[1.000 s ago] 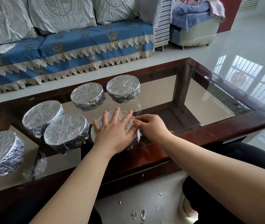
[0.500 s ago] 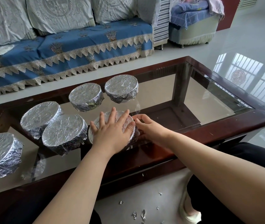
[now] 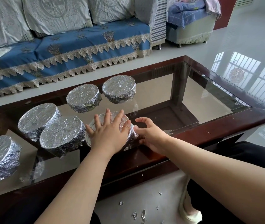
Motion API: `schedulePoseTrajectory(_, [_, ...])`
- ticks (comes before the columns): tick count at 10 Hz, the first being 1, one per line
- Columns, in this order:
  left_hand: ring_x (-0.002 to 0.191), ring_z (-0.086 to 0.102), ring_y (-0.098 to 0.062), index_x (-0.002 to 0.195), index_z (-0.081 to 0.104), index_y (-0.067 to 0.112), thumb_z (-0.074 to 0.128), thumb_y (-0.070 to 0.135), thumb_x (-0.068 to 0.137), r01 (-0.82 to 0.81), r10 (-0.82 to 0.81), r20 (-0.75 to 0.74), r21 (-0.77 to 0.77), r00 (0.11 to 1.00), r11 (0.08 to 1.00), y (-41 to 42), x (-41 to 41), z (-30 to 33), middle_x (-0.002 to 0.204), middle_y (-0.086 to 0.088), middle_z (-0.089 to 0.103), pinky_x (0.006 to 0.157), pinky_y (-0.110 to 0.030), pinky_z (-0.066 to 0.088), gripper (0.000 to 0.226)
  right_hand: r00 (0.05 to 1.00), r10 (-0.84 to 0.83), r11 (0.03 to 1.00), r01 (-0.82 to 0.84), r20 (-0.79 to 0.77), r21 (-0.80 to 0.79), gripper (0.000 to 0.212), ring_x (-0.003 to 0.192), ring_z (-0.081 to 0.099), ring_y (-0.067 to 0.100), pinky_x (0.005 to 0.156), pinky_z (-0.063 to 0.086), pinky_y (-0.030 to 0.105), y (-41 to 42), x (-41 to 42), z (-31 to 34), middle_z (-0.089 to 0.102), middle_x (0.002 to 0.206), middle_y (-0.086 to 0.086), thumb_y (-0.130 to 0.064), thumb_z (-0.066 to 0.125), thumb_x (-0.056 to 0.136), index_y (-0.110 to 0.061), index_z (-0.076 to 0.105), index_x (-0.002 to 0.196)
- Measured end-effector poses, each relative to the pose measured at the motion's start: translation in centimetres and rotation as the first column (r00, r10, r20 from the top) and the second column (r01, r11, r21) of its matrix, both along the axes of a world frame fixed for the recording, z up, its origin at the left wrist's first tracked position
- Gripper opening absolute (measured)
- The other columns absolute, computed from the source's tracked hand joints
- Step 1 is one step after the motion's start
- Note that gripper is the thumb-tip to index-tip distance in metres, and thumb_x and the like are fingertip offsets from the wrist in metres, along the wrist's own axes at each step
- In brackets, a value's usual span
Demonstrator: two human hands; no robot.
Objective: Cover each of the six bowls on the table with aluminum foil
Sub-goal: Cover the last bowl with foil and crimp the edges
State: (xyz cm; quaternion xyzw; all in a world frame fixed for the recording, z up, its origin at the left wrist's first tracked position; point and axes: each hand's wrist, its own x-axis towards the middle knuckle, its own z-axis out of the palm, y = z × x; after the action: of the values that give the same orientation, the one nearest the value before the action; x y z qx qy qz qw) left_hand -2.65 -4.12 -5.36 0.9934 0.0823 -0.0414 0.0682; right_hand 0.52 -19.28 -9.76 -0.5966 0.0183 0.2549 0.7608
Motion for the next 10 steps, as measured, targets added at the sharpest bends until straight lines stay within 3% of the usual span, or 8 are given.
schedulePoseTrajectory(2, [0.151, -0.014, -0.036, 0.153, -0.001, 0.054, 0.007, 0.073, 0.093, -0.008, 0.008, -0.003, 0.0, 1.0, 1.0, -0.2, -0.1, 0.2, 0.167, 0.004, -0.011, 0.114, -0.066, -0.009, 0.063, 0.992, -0.126, 0.992, 0.126, -0.01, 0.025, 0.022, 0.061, 0.044, 0.011, 0.054, 0.04, 0.022, 0.9, -0.1, 0.0, 0.05, 0.074, 0.004, 0.003, 0.042, 0.098, -0.015, 0.053, 0.096])
schedulePoseTrajectory(3, [0.151, -0.013, -0.036, 0.153, 0.0, 0.054, 0.008, 0.073, 0.093, -0.012, 0.012, 0.001, -0.002, 1.0, 1.0, -0.2, -0.1, 0.2, 0.167, 0.003, -0.01, 0.114, -0.066, -0.008, 0.063, 0.99, -0.138, 0.989, 0.14, -0.037, 0.047, 0.031, 0.063, 0.045, 0.011, 0.058, 0.039, 0.023, 1.4, -0.2, 0.2, 0.05, 0.075, 0.004, 0.005, 0.035, 0.099, -0.012, 0.058, 0.088])
schedulePoseTrajectory(6, [0.152, -0.012, -0.036, 0.153, -0.001, 0.054, 0.008, 0.072, 0.093, -0.014, 0.014, 0.001, 0.001, 1.0, 1.0, -0.2, -0.1, 0.2, 0.167, 0.003, -0.009, 0.114, -0.066, -0.007, 0.063, 0.991, -0.111, 0.964, 0.125, -0.074, 0.235, 0.024, 0.071, 0.058, 0.014, 0.068, 0.045, 0.023, 1.4, -0.3, -0.6, 0.065, 0.083, 0.007, 0.0, 0.043, 0.099, 0.002, 0.062, 0.113])
schedulePoseTrajectory(8, [0.152, -0.012, -0.036, 0.153, -0.001, 0.054, 0.007, 0.073, 0.093, -0.015, 0.015, 0.0, 0.003, 1.0, 1.0, -0.3, -0.1, 0.2, 0.167, 0.003, -0.009, 0.114, -0.066, -0.007, 0.063, 0.991, -0.134, 0.981, 0.135, -0.013, 0.14, 0.023, 0.076, 0.06, 0.015, 0.076, 0.048, 0.029, 1.9, -0.6, -0.6, 0.067, 0.086, 0.008, -0.007, 0.046, 0.101, 0.001, 0.066, 0.107])
schedulePoseTrajectory(10, [0.152, -0.012, -0.036, 0.153, -0.001, 0.054, 0.008, 0.072, 0.094, -0.017, 0.017, 0.0, 0.002, 1.0, 1.0, -0.2, -0.1, 0.2, 0.167, 0.003, -0.009, 0.114, -0.066, -0.008, 0.062, 0.973, -0.216, 0.976, 0.215, 0.084, 0.015, 0.021, 0.067, 0.06, 0.012, 0.067, 0.051, 0.027, 2.6, -1.3, -0.5, 0.067, 0.077, 0.004, -0.021, 0.055, 0.098, -0.006, 0.068, 0.092])
